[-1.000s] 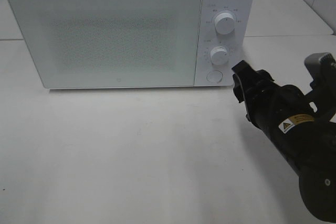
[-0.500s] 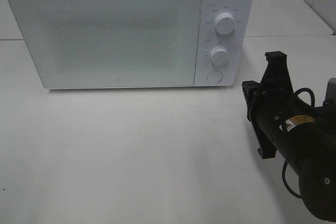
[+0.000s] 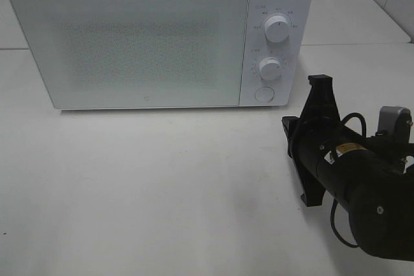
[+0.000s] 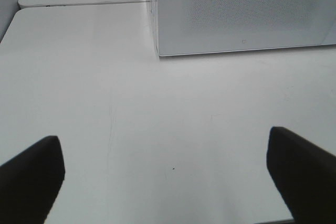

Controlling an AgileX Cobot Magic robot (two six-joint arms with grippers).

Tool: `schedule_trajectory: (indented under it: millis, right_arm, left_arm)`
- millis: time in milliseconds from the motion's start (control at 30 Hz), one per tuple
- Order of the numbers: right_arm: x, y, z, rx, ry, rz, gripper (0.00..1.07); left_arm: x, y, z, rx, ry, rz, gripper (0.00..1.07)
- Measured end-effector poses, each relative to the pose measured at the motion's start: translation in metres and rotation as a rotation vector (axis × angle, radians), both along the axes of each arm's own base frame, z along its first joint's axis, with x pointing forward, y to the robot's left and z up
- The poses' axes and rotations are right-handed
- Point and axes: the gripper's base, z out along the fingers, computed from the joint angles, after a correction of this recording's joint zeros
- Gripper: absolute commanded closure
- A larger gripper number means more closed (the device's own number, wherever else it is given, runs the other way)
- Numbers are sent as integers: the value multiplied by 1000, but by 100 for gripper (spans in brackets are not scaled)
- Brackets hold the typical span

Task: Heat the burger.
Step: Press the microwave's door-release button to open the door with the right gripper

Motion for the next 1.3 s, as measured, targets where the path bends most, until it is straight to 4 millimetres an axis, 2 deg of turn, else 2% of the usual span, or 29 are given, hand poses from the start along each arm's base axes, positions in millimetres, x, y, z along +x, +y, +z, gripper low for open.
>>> schedule_trajectory:
  millis: [200,533,733,1033,1300]
  right_arm:
    - [8,5,-6,-7,20,1,107]
    - [44,5,-9,-13,4,11,107]
    - [57,5,-18,5,35,3,107]
    - [78,8,-20,21,22,7,107]
    - [94,12,-29,41,38,-2,107]
  left_arm:
    - [0,0,0,0,0,0,6]
    - [0,0,0,0,0,0,6]
    - [0,0,0,0,0,0,6]
    - [0,0,0,0,0,0,6]
    - [0,0,0,0,0,0,6]
